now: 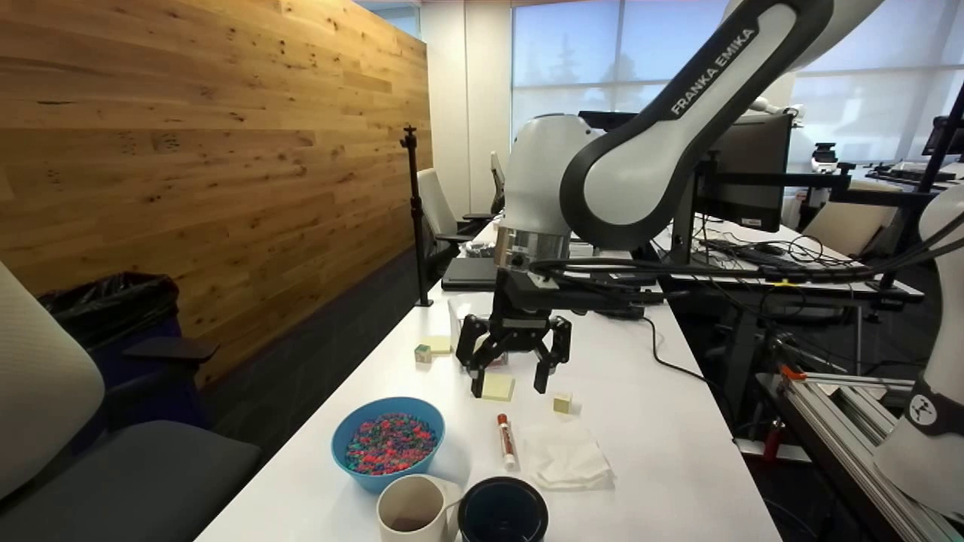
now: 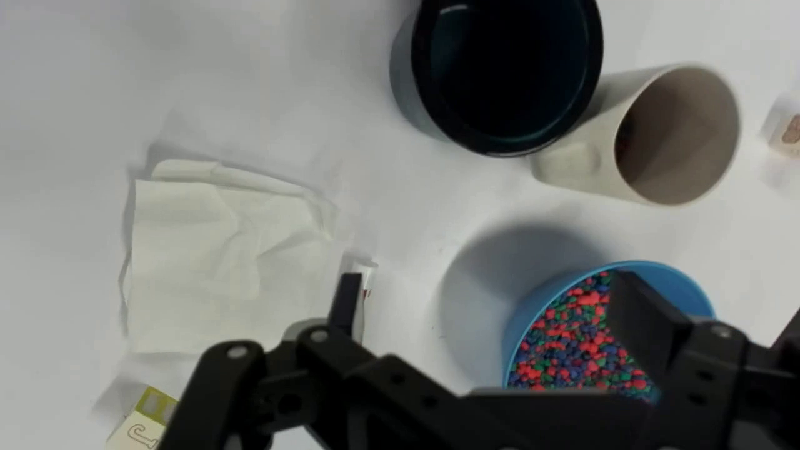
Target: Take the red marker out of the mug.
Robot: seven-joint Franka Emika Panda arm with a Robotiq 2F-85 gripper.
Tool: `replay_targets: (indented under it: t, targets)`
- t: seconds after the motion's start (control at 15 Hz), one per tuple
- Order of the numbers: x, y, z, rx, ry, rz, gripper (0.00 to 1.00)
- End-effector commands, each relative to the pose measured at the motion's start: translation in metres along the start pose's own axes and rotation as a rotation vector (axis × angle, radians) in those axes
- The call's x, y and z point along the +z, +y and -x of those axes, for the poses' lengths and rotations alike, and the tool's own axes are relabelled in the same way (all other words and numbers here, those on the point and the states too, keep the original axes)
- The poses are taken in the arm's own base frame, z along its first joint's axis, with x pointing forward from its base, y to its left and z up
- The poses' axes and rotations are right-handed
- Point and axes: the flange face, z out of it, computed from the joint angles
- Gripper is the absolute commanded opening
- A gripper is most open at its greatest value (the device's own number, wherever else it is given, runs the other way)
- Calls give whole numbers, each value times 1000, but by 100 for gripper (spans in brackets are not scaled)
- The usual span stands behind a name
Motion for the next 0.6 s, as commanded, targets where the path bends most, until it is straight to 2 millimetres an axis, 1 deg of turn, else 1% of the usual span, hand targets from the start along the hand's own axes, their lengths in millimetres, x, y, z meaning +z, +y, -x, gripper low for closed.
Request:
replay_targets:
  t: [0.0,0.27,0.53]
  targets:
    - [-26,-3,16,-109,-45,26,100]
    - [-34,-7,23,-212,-65,66,100]
    - [-33,-18,27,-328,-100,89,100]
